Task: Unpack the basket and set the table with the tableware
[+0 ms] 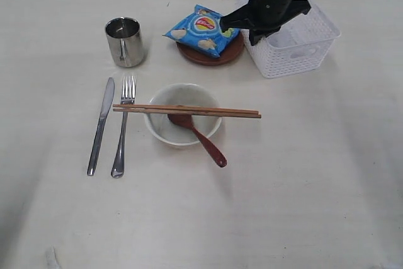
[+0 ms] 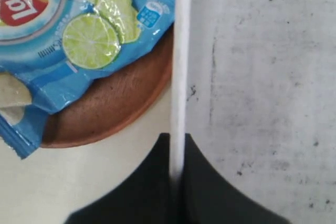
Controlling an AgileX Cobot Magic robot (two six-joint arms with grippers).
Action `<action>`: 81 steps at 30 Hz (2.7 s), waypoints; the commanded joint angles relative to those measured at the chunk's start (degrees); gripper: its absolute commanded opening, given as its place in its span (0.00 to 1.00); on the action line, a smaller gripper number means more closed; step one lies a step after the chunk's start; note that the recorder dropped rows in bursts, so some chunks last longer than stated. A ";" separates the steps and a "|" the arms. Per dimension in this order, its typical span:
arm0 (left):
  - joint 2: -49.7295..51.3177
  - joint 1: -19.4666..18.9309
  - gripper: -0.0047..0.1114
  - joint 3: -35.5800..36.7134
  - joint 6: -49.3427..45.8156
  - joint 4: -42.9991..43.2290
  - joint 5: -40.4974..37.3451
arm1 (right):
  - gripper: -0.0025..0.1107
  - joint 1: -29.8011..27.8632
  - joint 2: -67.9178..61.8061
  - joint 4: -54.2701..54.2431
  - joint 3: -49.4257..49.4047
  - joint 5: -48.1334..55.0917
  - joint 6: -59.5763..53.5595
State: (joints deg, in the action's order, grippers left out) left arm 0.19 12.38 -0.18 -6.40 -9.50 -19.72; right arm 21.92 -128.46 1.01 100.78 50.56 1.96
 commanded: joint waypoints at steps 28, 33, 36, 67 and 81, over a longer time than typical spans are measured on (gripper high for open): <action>-0.19 0.33 0.04 0.18 0.19 0.01 0.10 | 0.02 1.20 1.03 5.41 -0.17 4.63 27.11; -0.19 0.33 0.04 0.18 0.07 0.00 0.10 | 0.02 1.20 1.03 4.43 -0.17 5.48 24.80; -0.19 0.33 0.04 0.18 0.07 0.00 0.10 | 0.02 1.20 1.03 3.42 -0.17 5.78 22.23; -0.19 0.33 0.04 0.18 0.18 0.00 0.10 | 0.50 2.24 5.32 4.72 0.34 3.51 19.59; -0.19 0.33 0.04 0.18 0.18 0.00 0.10 | 0.05 1.45 17.75 25.27 7.76 9.23 16.38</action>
State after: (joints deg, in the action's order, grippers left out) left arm 0.19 12.38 -0.18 -6.40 -9.50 -19.72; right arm 24.23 -112.48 21.77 108.37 57.87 20.91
